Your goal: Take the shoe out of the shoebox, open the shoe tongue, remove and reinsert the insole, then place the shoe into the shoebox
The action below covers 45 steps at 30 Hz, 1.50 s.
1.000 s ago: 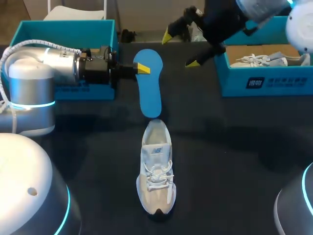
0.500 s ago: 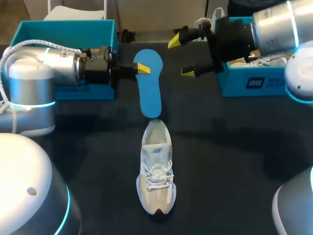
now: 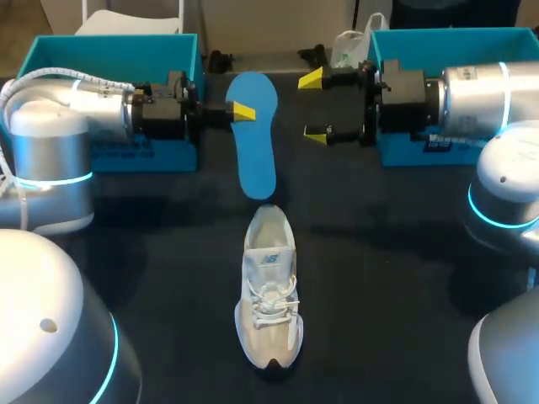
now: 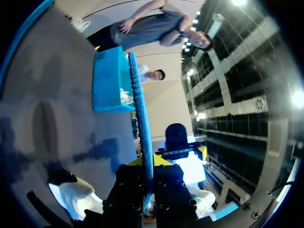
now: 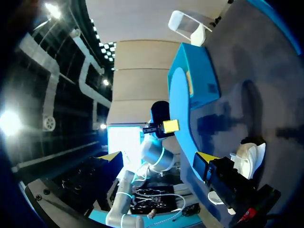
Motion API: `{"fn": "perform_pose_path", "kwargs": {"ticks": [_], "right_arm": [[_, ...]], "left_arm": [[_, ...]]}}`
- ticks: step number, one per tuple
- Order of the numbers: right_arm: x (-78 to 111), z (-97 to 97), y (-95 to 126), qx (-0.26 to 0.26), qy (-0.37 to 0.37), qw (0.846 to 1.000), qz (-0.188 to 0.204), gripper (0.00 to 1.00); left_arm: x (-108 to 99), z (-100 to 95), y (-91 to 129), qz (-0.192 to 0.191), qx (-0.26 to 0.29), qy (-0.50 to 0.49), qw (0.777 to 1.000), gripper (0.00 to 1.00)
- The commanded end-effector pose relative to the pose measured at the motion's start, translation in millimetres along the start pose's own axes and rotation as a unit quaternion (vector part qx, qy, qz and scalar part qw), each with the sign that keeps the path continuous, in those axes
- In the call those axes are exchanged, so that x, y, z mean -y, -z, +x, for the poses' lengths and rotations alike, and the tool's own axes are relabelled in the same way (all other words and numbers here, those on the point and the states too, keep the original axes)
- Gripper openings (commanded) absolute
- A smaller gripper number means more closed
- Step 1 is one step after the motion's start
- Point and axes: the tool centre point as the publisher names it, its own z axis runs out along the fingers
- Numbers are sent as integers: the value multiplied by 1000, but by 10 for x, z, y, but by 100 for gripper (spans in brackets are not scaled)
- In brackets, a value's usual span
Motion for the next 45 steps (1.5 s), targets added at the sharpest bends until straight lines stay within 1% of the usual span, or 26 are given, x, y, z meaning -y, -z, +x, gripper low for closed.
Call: {"fn": "perform_pose_path", "kwargs": {"ticks": [1,2,5,7,8,9,10,11,12,25,26,27,28,30,31,32,33,34,45], "right_arm": [[22,-42,-17,-24,1,1000,-4,100],[20,-47,-20,-27,-1,1000,-7,100],[22,-63,-29,-36,-1,999,-9,100],[22,-63,-29,-36,-1,999,-9,100],[22,-63,-29,-36,-1,999,-9,100],[22,-63,-29,-36,-1,999,-9,100],[22,-63,-29,-36,-1,999,-9,100],[22,-63,-29,-36,-1,999,-9,100],[22,-63,-29,-36,-1,999,-9,100],[22,-63,-29,-36,-1,999,-9,100],[22,-63,-29,-36,-1,999,-9,100],[22,-63,-29,-36,-1,999,-9,100],[22,-63,-29,-36,-1,999,-9,100],[22,-63,-29,-36,-1,999,-9,100],[22,-63,-29,-36,-1,999,-9,100],[22,-63,-29,-36,-1,999,-9,100],[22,-63,-29,-36,-1,999,-9,100],[22,-63,-29,-36,-1,999,-9,100],[22,-63,-29,-36,-1,999,-9,100]], "left_arm": [[-21,152,126,29,-3,-72,997,0],[-18,188,154,38,-5,-104,994,0],[-24,282,233,48,-9,-192,980,0],[-30,349,277,49,-10,-262,964,0],[-28,371,286,46,-10,-279,959,0],[-26,408,306,41,-14,-319,947,0],[-27,440,326,35,-16,-378,925,0],[-31,455,360,20,-26,-454,890,0],[-14,457,417,34,-51,-530,846,0],[-14,457,417,34,-51,-530,846,0],[-12,481,406,34,-50,-546,836,0],[-2,513,411,28,-65,-568,820,0],[-15,542,415,37,-55,-601,796,0],[-44,590,415,29,-59,-642,764,0],[-64,616,410,31,-57,-671,739,0],[-90,650,418,26,-59,-709,702,0],[-113,690,440,10,-60,-771,634,0],[-106,730,513,36,-67,-826,558,0],[-106,730,513,36,-67,-826,558,0]]}}
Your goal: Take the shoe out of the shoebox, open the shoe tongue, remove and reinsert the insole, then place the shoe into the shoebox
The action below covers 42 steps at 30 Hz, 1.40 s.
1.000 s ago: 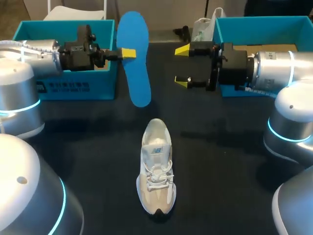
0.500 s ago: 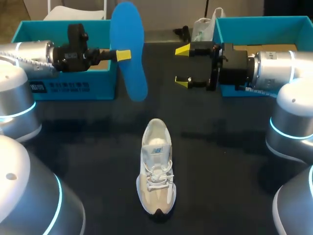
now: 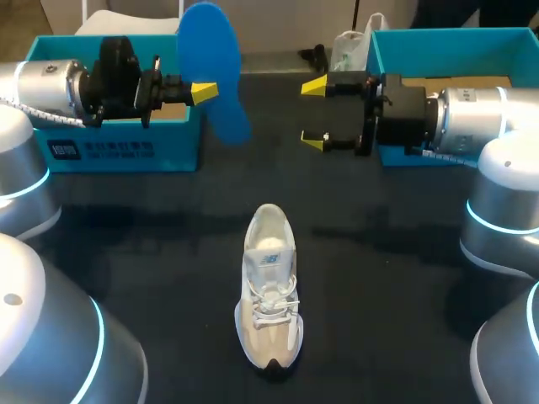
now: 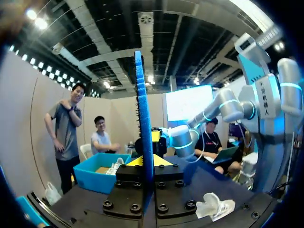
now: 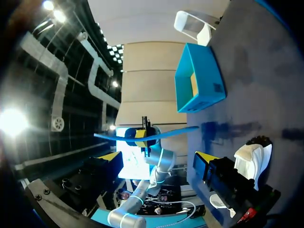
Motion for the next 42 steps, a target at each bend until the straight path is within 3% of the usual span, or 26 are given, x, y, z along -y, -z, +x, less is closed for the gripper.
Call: {"fn": "perform_pose_path", "kwargs": {"ticks": [1,5,6,7,11,12,30,31,32,34,35,40,42], "right_arm": [[3,3,-23,1,0,1000,-2,100],[3,3,-23,1,0,1000,-2,100],[3,3,-23,1,0,1000,-2,100],[3,3,-23,1,0,1000,-2,100],[3,3,-23,1,0,1000,-2,100],[3,3,-23,1,0,1000,-2,100],[3,3,-23,1,0,1000,-2,100],[3,3,-23,1,0,1000,-2,100],[3,3,-23,1,0,1000,-2,100],[3,3,-23,1,0,1000,-2,100],[3,3,-23,1,0,1000,-2,100],[3,3,-23,1,0,1000,-2,100],[3,3,-23,1,0,1000,-2,100]], "left_arm": [[-18,-4,6,7,-21,-234,972,0],[-18,-4,6,7,-21,-234,972,0],[-30,-22,20,1,-4,-269,963,0],[-37,-31,40,17,-17,-279,960,0],[-46,-100,45,-2,-19,-408,913,0],[-32,-107,45,-17,-3,-477,879,0],[-32,-107,45,-17,-3,-477,879,0],[-25,-115,46,21,4,-486,873,0],[-40,-96,43,19,-6,-513,858,0],[-64,-79,40,47,-11,-521,852,0],[-91,-66,25,31,-11,-536,844,0],[-151,-44,-37,40,-10,-596,802,0],[-176,-53,-52,22,-10,-635,772,0]]}}
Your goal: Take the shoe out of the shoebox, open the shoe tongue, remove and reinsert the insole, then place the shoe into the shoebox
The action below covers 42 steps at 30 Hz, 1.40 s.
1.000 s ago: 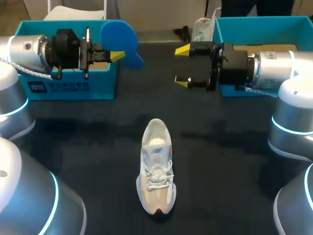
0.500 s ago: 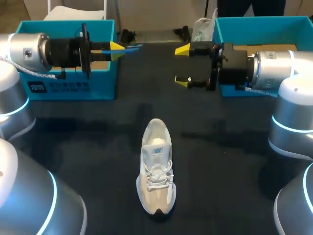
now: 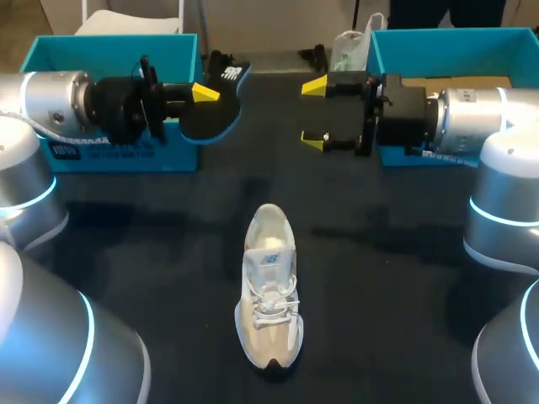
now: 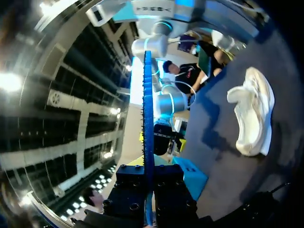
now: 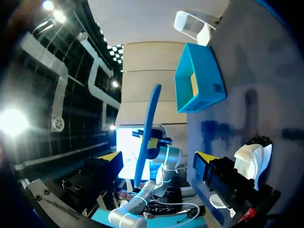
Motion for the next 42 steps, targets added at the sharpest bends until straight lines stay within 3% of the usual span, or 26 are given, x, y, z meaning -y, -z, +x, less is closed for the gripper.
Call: {"fn": "perform_pose_path", "kwargs": {"ticks": [1,9,18,27,42], "right_arm": [[1,4,-24,2,0,1000,-1,100],[1,4,-24,2,0,1000,-1,100],[1,4,-24,2,0,1000,-1,100],[88,-47,-335,6,36,999,14,100],[60,-56,-417,23,22,999,16,100]], "left_arm": [[-86,72,-62,-13,-15,-79,997,0],[-135,-8,-110,-29,-21,-87,996,0],[-267,154,-150,-66,-51,-153,985,0],[-369,211,-206,-71,-51,-144,986,0],[-375,244,-243,-80,-53,-139,986,0]]}}
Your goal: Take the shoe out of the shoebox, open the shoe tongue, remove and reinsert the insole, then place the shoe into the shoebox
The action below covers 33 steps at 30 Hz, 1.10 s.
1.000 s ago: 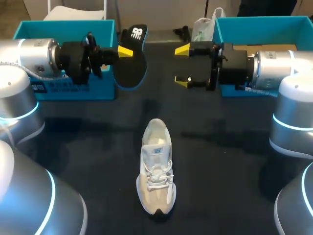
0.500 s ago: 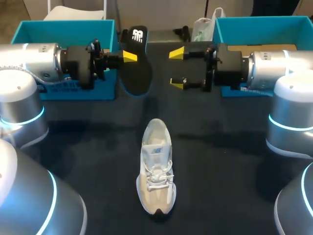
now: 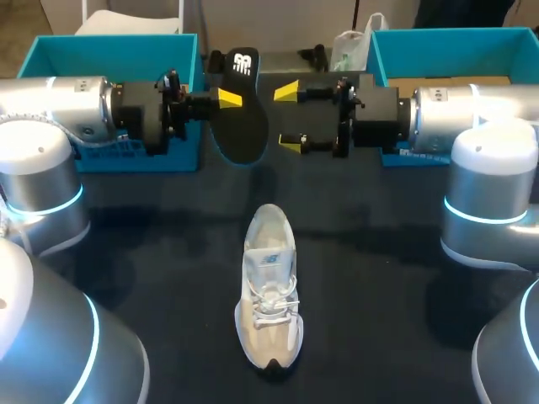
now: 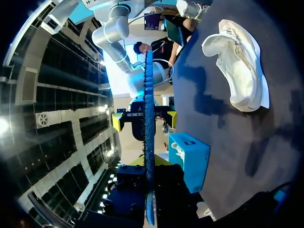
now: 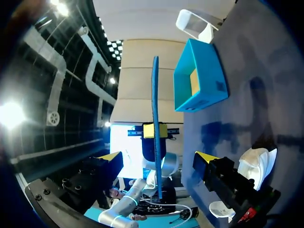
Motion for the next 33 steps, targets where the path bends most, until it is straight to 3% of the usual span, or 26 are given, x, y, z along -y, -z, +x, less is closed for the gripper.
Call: {"fn": "perform_pose_path", "kwargs": {"ticks": [1,11,26,33], "right_arm": [[-42,-15,-72,0,-3,1000,12,100],[-52,-133,-248,6,21,999,37,100],[132,-138,-382,18,49,995,84,100],[133,-142,-421,24,48,995,82,100]], "left_arm": [[22,24,-23,-1,-2,-3,1000,0],[22,76,3,-13,-5,-17,1000,0],[15,96,-37,-4,-1,-12,1000,0],[81,152,-46,2,-1,-12,1000,0]]}}
